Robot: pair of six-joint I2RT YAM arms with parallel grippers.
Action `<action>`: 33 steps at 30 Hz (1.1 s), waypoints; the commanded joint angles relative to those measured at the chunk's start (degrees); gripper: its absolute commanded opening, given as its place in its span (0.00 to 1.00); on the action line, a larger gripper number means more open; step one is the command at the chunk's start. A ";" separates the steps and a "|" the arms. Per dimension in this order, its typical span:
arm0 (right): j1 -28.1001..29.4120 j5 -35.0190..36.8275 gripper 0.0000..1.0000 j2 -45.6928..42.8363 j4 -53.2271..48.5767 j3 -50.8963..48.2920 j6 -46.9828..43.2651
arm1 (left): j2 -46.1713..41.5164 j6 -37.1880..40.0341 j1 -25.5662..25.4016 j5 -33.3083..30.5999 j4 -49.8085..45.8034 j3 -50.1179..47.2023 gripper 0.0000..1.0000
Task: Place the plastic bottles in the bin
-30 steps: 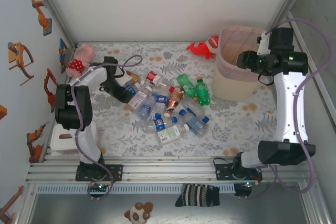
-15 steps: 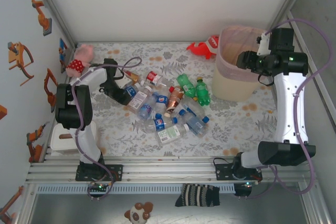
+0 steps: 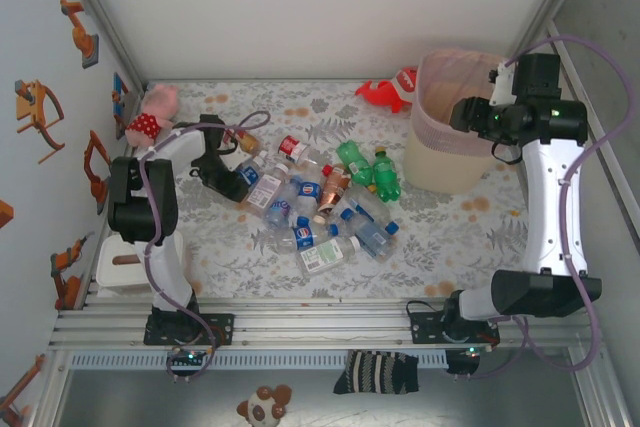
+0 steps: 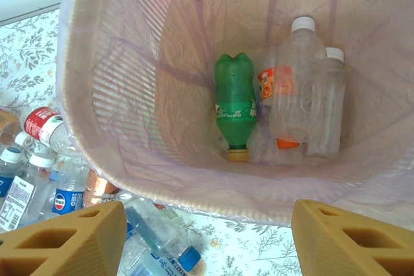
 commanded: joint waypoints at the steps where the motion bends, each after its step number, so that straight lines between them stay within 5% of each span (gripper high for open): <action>1: -0.38 -0.20 0.67 -1.64 -0.40 2.49 -0.23 | -3.62 -1.45 0.02 3.88 -2.91 0.82 0.57; 9: -0.38 -1.01 0.67 -3.08 -1.24 3.98 -0.10 | -11.46 -3.57 -0.15 7.82 -3.81 -2.28 0.56; 15: -0.36 -8.81 0.66 -6.38 3.83 0.55 0.87 | -20.18 -4.48 -0.87 16.60 -3.12 -2.85 0.56; 26: 2.75 -29.44 0.62 -20.17 39.58 -18.26 12.31 | -34.98 -10.07 -10.42 32.75 8.62 -5.23 0.56; 33: 11.92 -34.88 0.63 -23.38 57.49 -23.06 16.90 | -40.67 -16.59 -17.68 39.47 21.06 -7.10 0.56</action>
